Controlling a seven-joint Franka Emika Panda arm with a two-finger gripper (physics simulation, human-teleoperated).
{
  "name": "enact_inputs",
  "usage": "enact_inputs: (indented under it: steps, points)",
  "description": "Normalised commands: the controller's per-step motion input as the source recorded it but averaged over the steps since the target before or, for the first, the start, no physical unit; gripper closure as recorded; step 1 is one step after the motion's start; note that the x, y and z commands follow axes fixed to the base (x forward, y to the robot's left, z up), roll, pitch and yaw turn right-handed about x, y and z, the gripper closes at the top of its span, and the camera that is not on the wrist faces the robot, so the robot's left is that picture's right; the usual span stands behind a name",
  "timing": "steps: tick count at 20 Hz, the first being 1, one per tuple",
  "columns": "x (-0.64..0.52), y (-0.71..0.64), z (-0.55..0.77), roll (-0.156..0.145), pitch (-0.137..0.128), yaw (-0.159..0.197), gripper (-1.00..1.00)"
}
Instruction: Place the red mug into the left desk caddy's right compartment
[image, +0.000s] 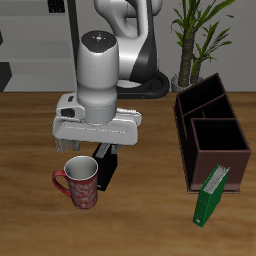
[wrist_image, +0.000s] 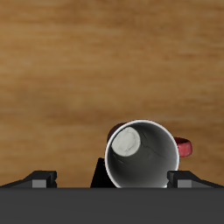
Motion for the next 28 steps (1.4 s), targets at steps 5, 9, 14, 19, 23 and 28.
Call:
enact_inputs:
  steps: [5,9,14,19,23,28]
  points:
    - [0.08,0.04,-0.3,0.011,0.034,-0.018,-1.0]
    - [0.1,0.01,-0.32,0.009,0.036,-0.013,-1.0]
    - [0.04,0.01,-0.32,-0.009,0.042,-0.012,-1.0]
    - [0.02,-0.05,-0.32,-0.016,0.046,-0.014,1.0]
    - [0.0,-0.1,-0.22,0.01,0.016,-0.018,1.0]
    - [0.0,-0.17,-0.09,-0.032,0.013,-0.01,1.0]
